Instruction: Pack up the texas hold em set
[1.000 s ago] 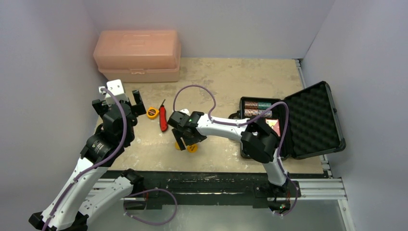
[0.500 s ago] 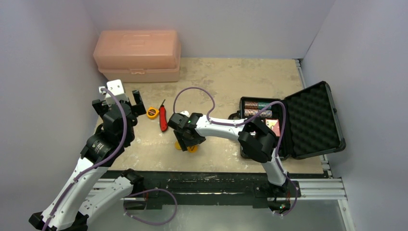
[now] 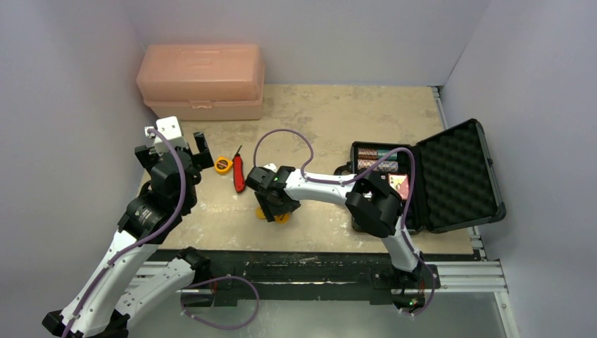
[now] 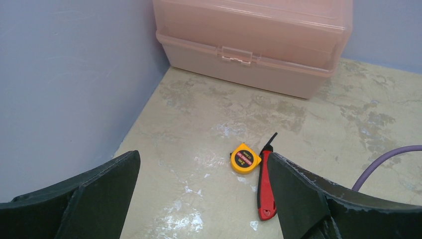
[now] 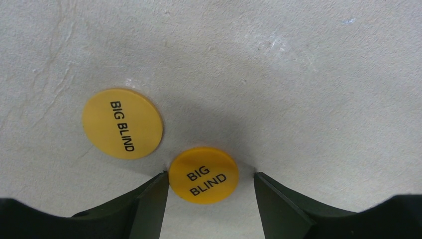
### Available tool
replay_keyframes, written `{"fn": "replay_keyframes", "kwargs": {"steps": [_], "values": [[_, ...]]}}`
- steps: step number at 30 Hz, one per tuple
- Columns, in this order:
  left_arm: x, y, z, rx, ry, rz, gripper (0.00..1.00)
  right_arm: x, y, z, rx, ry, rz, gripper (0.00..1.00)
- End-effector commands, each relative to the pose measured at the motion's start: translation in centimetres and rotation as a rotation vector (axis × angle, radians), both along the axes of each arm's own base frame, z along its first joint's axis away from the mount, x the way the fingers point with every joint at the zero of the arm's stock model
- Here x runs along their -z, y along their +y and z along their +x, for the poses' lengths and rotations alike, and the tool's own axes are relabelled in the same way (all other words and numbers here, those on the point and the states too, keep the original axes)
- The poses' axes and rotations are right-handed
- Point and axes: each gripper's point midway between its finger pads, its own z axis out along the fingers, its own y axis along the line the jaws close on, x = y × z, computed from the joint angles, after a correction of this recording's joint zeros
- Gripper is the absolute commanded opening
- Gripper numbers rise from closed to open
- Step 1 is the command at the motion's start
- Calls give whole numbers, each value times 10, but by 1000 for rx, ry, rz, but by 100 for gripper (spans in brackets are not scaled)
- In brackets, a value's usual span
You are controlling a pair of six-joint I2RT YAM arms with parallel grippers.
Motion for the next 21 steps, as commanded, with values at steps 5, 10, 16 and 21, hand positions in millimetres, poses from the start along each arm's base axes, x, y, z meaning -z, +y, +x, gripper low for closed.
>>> {"fn": "replay_keyframes", "kwargs": {"steps": [5, 10, 16, 21], "values": [[-4, 0, 1, 0, -23, -16, 100, 13, -1, -5, -22, 11, -27, 67], [-5, 0, 1, 1, -24, -17, 100, 19, -4, -7, -23, 17, -45, 65], [-5, 0, 1, 2, -23, -16, 99, 25, -6, -9, -27, 26, -53, 59], [-5, 0, 1, 2, -23, -15, 99, 28, -10, -11, -29, 33, -67, 49]]}}
